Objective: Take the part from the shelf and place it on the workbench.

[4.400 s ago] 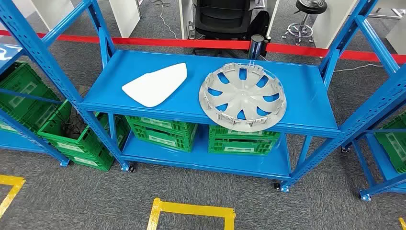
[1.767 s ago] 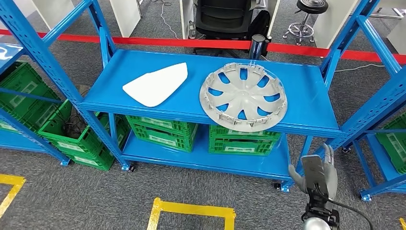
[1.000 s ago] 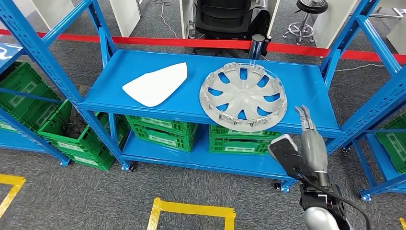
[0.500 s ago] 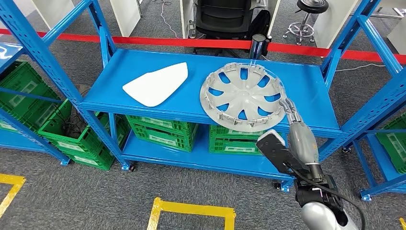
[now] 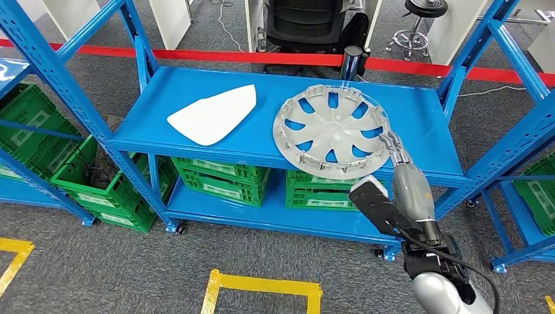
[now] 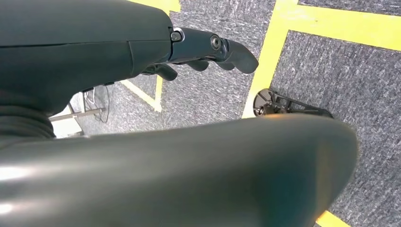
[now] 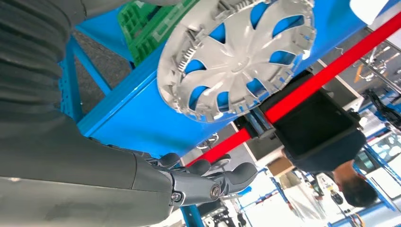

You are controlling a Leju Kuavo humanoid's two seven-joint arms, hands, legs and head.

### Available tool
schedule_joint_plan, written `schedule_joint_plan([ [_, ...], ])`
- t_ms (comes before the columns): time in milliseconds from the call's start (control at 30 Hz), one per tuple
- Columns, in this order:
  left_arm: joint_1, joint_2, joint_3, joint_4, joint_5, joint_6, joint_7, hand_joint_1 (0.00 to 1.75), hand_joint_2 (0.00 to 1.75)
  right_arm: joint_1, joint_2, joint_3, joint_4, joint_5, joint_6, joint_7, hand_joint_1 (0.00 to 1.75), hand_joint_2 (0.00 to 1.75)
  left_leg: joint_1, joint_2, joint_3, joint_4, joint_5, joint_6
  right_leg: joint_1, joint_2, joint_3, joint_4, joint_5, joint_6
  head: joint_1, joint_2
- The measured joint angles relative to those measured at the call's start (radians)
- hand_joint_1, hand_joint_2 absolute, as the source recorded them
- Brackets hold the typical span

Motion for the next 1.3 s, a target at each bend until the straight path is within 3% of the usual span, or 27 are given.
schedule_joint_plan([
  [100,0.0,0.003,-0.006,0.0,0.0,0.0,-0.007,0.0,0.0,-0.006,-0.002,0.007,0.002,0.006,-0.01,-0.01,0.0,1.75,-0.001,0.0,-0.004,0.0,0.001,0.004,-0.002,0.0,-0.002,-0.002,0.003,0.006,-0.004,0.0],
  [167,-0.003,0.004,-0.012,0.002,-0.001,0.0,-0.011,0.0,0.0,-0.006,-0.013,0.012,0.002,0.019,-0.035,-0.02,0.0,1.75,0.003,0.0,0.007,-0.015,0.01,0.017,-0.006,0.0,-0.088,0.143,-0.037,0.021,0.007,0.0],
  [233,-0.004,0.003,-0.018,0.004,-0.003,0.0,-0.012,0.0,0.0,-0.005,-0.026,0.012,0.001,0.028,-0.053,-0.025,0.0,1.75,0.008,0.0,0.027,-0.027,0.011,0.024,-0.01,-0.001,-0.146,0.219,-0.029,0.031,0.021,0.0],
  [300,-0.005,0.002,-0.019,0.004,-0.003,-0.001,-0.012,0.0,0.0,-0.005,-0.03,0.011,0.001,0.029,-0.054,-0.025,0.0,1.75,0.008,-0.002,0.03,-0.023,-0.002,0.014,-0.01,-0.005,-0.091,0.09,0.036,0.026,0.028,0.0],
  [333,-0.006,0.002,-0.02,0.004,-0.003,-0.001,-0.012,0.0,0.0,-0.006,-0.032,0.01,0.001,0.029,-0.055,-0.025,0.0,1.75,0.006,-0.002,0.029,-0.021,-0.007,0.008,-0.007,-0.008,-0.067,0.043,0.044,0.019,0.031,0.0],
  [467,-0.011,0.003,-0.021,0.005,-0.003,-0.002,-0.012,0.0,0.0,-0.004,-0.036,0.01,-0.001,0.031,-0.06,-0.026,0.0,1.75,0.007,0.003,0.027,-0.015,-0.018,-0.012,-0.002,-0.003,-0.048,0.008,0.026,-0.008,0.023,0.0],
  [533,-0.012,0.004,-0.021,0.005,-0.003,-0.002,-0.014,0.0,0.0,-0.006,-0.037,0.009,-0.003,0.033,-0.061,-0.026,0.0,1.75,0.008,-0.003,-0.005,0.047,-0.047,-0.02,-0.006,-0.001,-0.035,0.001,0.02,-0.02,0.013,0.0],
  [600,-0.011,0.003,-0.022,0.006,-0.002,-0.003,-0.014,0.0,0.0,-0.004,-0.037,0.009,-0.004,0.035,-0.062,-0.027,0.0,1.75,0.011,-0.009,-0.092,0.19,-0.088,-0.023,-0.005,0.0,-0.028,0.0,0.014,-0.029,0.0,0.0],
  [667,-0.01,0.003,-0.022,0.006,-0.002,-0.002,-0.012,0.0,0.0,0.0,-0.037,0.009,-0.004,0.035,-0.062,-0.027,0.0,1.75,0.013,-0.011,-0.177,0.295,-0.093,-0.024,-0.003,0.004,-0.022,0.0,0.007,-0.031,-0.007,0.0],
  [700,-0.008,0.004,-0.022,0.006,-0.002,-0.001,-0.012,0.0,0.0,0.001,-0.037,0.009,-0.004,0.036,-0.062,-0.027,0.0,1.75,0.013,-0.011,-0.194,0.294,-0.068,-0.023,-0.002,0.007,-0.016,0.0,0.003,-0.031,-0.009,0.0],
  [733,-0.007,0.004,-0.022,0.006,-0.002,0.0,-0.012,0.0,0.0,0.002,-0.037,0.009,-0.004,0.036,-0.061,-0.027,0.0,1.75,0.013,-0.011,-0.189,0.253,-0.025,-0.02,-0.002,0.011,-0.009,0.0,-0.002,-0.029,-0.013,0.0],
  [800,-0.005,0.006,-0.023,0.008,-0.001,0.001,-0.012,0.0,0.0,0.002,-0.037,0.009,-0.004,0.036,-0.061,-0.027,0.0,1.75,0.012,-0.015,-0.146,0.12,0.061,-0.015,-0.001,0.016,0.006,0.0,-0.013,-0.022,-0.02,0.0],
  [833,-0.006,0.007,-0.023,0.009,-0.001,0.001,-0.012,0.0,0.0,0.001,-0.038,0.009,-0.004,0.036,-0.061,-0.027,0.0,1.75,0.011,-0.018,-0.122,0.065,0.08,-0.012,0.0,0.018,0.008,0.002,-0.018,-0.017,-0.024,0.0],
  [867,-0.007,0.007,-0.023,0.009,-0.001,0.001,-0.012,0.0,0.0,0.001,-0.038,0.009,-0.004,0.036,-0.061,-0.027,0.0,1.75,0.01,-0.021,-0.108,0.034,0.084,-0.01,0.001,0.02,0.007,0.002,-0.02,-0.01,-0.026,0.0],
  [1000,-0.009,0.006,-0.023,0.01,-0.001,0.0,-0.012,0.0,0.0,0.001,-0.04,0.007,-0.005,0.037,-0.062,-0.027,0.0,1.75,0.01,-0.022,-0.093,0.016,0.078,0.005,-0.002,0.018,-0.006,0.011,-0.027,0.013,-0.025,0.0],
  [1067,-0.009,0.007,-0.024,0.01,-0.001,0.001,-0.012,0.0,0.0,0.0,-0.043,0.006,-0.007,0.037,-0.062,-0.027,0.0,1.75,0.013,-0.021,-0.085,0.01,0.076,0.015,-0.003,0.013,-0.048,0.089,-0.063,0.021,-0.015,0.0],
  [1133,-0.009,0.007,-0.024,0.011,-0.001,0.002,-0.012,0.0,0.0,0.002,-0.044,0.005,-0.007,0.037,-0.062,-0.027,0.0,1.75,0.011,-0.021,-0.081,0.01,0.072,0.022,-0.003,0.01,-0.123,0.227,-0.109,0.025,-0.003,0.0],
  [1167,-0.01,0.007,-0.024,0.011,-0.001,0.004,-0.012,0.0,0.0,0.005,-0.044,0.005,-0.007,0.037,-0.062,-0.027,0.0,1.75,0.009,-0.022,-0.078,0.01,0.07,0.024,-0.003,0.01,-0.155,0.277,-0.117,0.026,0.002,0.0],
  [1200,-0.009,0.007,-0.024,0.011,-0.001,0.006,-0.011,0.0,0.0,0.008,-0.044,0.005,-0.007,0.037,-0.062,-0.027,0.0,1.75,0.008,-0.022,-0.075,0.01,0.067,0.025,-0.003,0.01,-0.171,0.294,-0.107,0.025,0.005,0.0],
  [1233,-0.009,0.006,-0.025,0.011,-0.001,0.009,-0.01,0.0,0.0,0.01,-0.045,0.005,-0.007,0.037,-0.062,-0.027,0.0,1.75,0.006,-0.022,-0.069,0.01,0.064,0.025,-0.002,0.01,-0.167,0.269,-0.078,0.023,0.009,0.0],
  [1300,-0.009,0.005,-0.026,0.012,-0.001,0.013,-0.01,0.0,0.0,0.01,-0.045,0.003,-0.007,0.038,-0.062,-0.027,0.0,1.75,0.004,-0.023,-0.058,0.01,0.056,0.023,0.001,0.008,-0.114,0.137,0.001,0.011,0.016,0.0],
])
